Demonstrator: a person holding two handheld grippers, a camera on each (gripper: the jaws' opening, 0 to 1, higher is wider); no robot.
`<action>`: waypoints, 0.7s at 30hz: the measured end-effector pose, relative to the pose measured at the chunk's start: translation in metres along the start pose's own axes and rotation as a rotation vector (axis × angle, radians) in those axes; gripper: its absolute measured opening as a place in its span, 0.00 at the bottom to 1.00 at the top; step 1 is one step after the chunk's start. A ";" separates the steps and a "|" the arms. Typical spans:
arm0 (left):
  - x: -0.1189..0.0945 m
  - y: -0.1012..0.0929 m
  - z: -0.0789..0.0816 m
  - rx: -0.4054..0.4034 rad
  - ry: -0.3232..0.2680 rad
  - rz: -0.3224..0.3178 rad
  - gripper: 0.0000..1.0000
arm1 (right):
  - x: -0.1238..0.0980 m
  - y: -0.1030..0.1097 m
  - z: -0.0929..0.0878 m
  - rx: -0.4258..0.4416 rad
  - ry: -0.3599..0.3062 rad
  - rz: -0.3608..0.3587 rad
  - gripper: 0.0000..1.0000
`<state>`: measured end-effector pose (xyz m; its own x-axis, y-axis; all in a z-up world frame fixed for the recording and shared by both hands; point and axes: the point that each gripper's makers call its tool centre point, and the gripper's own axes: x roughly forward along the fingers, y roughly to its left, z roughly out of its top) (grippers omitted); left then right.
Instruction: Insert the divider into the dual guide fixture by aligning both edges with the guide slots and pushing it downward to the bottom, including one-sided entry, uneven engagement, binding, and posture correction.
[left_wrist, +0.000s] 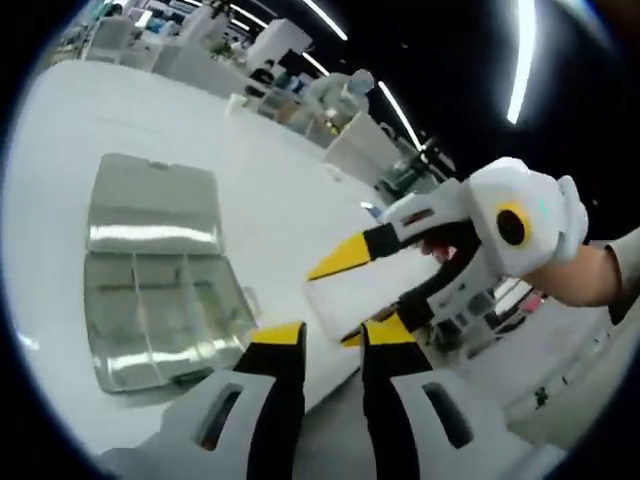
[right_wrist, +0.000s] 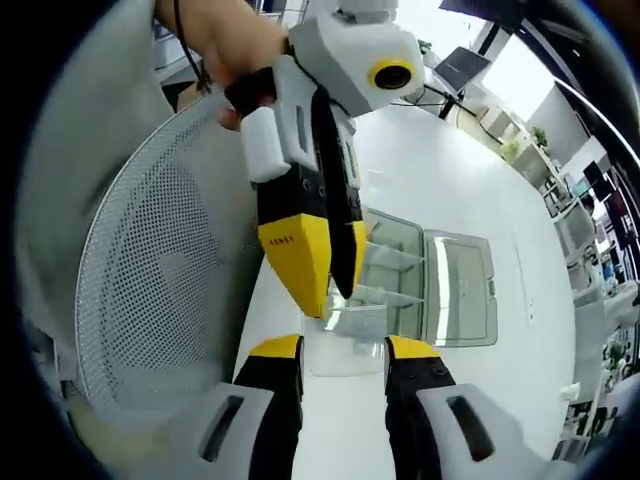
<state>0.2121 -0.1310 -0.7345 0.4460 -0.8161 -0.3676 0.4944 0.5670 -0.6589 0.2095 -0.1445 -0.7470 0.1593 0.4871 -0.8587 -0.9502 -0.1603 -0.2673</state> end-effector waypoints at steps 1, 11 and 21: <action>0.000 0.000 0.001 -0.005 -0.004 -0.001 0.18 | 0.000 0.000 0.001 -0.002 -0.002 0.000 0.27; 0.000 0.003 0.001 -0.088 -0.017 0.004 0.12 | -0.002 0.000 0.011 -0.030 -0.008 -0.009 0.27; 0.001 0.004 -0.001 -0.145 -0.017 0.002 0.07 | -0.002 -0.001 0.015 -0.038 -0.014 -0.011 0.27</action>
<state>0.2139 -0.1302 -0.7380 0.4597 -0.8124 -0.3587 0.3808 0.5452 -0.7468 0.2057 -0.1328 -0.7383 0.1659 0.5007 -0.8496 -0.9376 -0.1869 -0.2933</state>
